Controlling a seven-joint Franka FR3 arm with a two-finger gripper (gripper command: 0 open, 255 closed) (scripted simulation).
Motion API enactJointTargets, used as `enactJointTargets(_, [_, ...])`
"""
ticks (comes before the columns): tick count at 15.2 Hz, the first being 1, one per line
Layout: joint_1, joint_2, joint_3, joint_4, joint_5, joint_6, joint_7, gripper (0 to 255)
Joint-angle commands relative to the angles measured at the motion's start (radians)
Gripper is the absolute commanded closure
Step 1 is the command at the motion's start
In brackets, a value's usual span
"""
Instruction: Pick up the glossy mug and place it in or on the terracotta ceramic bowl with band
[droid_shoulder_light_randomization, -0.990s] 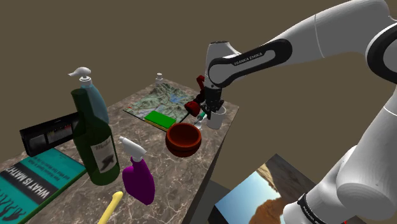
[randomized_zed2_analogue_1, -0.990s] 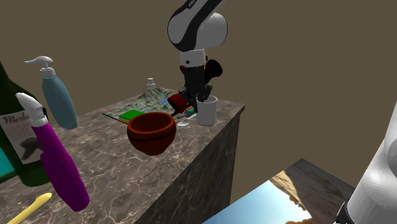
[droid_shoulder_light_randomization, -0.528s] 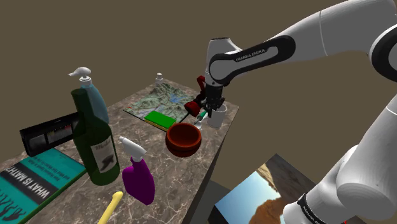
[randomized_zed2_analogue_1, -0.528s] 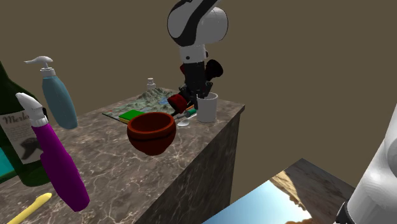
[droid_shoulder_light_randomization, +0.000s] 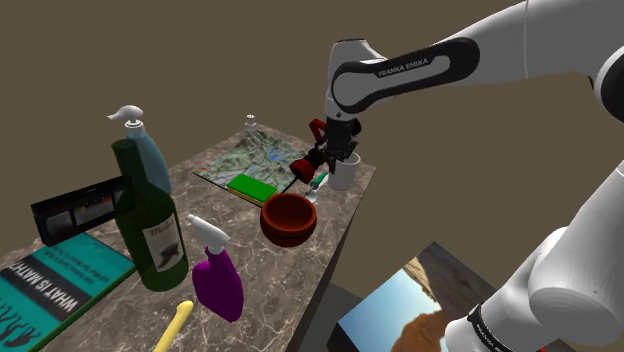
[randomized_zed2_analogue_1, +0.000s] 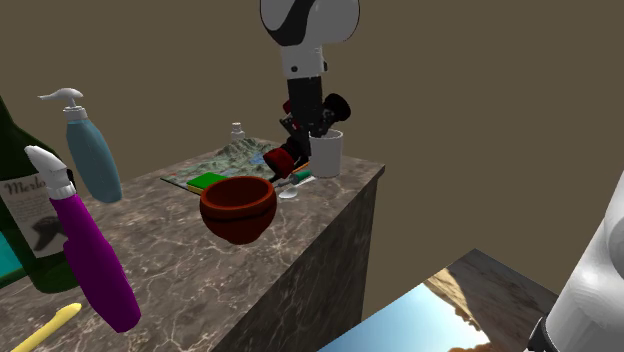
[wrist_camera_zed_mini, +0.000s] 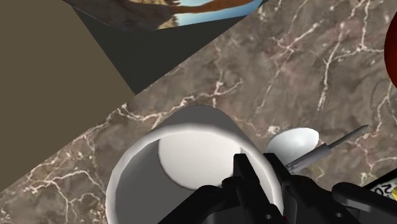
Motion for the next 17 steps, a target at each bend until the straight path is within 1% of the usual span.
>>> enactJointTargets(1, [-0.001, -0.011, 0.0, 0.016, 0.001, -0.027, -0.002, 255])
enactJointTargets(17, [-0.001, -0.059, 0.0, 0.175, 0.007, -0.234, -0.01, 255])
